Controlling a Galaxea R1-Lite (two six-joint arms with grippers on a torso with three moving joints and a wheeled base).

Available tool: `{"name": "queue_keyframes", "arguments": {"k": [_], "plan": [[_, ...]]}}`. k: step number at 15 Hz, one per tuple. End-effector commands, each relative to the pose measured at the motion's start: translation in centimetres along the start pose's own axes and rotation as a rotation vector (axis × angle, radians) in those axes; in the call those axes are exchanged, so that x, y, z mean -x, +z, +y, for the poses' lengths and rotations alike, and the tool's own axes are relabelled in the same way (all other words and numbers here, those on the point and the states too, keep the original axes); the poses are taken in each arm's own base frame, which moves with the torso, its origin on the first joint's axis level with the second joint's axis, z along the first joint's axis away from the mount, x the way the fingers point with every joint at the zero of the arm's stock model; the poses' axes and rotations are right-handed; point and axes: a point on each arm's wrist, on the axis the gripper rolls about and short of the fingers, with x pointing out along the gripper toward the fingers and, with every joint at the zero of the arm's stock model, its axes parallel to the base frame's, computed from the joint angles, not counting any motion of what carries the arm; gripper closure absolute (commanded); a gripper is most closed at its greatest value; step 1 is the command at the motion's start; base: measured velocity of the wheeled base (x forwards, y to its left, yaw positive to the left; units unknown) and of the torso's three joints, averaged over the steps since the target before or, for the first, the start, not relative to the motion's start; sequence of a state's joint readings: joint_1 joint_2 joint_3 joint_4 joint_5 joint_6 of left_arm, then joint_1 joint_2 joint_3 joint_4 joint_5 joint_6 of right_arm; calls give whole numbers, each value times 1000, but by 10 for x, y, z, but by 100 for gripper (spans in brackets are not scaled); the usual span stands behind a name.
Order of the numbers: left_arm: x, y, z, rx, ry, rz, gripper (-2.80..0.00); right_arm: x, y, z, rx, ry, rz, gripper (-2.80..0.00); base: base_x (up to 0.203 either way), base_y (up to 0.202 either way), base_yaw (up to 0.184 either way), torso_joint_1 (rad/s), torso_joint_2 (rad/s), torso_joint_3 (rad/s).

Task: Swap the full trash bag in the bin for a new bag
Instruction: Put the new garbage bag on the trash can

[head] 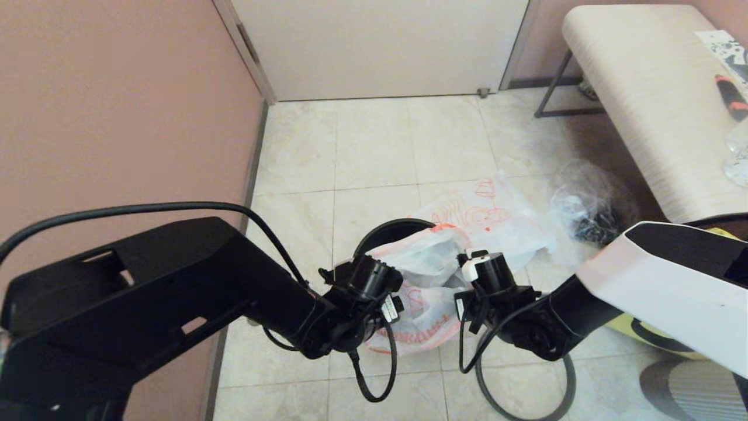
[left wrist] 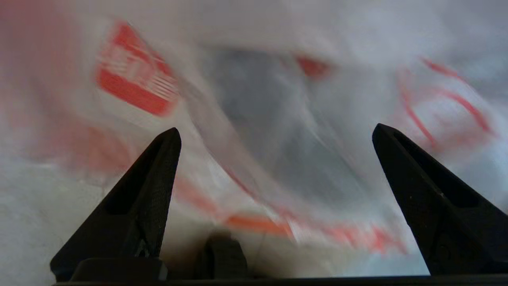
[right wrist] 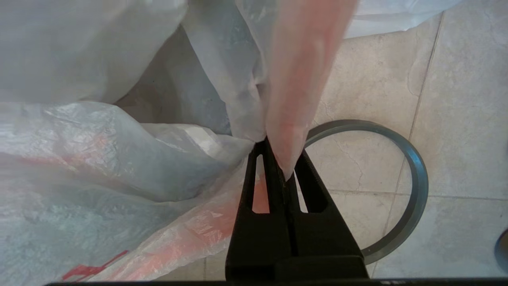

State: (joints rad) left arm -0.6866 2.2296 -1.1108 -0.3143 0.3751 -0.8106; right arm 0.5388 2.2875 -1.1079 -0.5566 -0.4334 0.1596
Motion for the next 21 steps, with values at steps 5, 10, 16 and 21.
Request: {"name": "queue_keyframes", "arguments": {"k": [5, 10, 16, 21], "plan": [[-23, 7, 3, 34, 24, -15, 0, -1, -1, 3, 1, 3, -1, 0, 0, 0, 0, 0, 0, 0], [-31, 1, 5, 21, 36, 0, 0, 0, 0, 5, 0, 7, -7, 0, 0, 0, 0, 0, 0, 0], [-13, 17, 12, 53, 32, -30, 0, 5, 5, 20, 6, 45, -31, 0, 0, 0, 0, 0, 0, 0], [0, 18, 51, 89, 83, -42, 0, 13, 1, 61, 129, 126, -61, -280, 0, 0, 0, 0, 0, 0]]}}
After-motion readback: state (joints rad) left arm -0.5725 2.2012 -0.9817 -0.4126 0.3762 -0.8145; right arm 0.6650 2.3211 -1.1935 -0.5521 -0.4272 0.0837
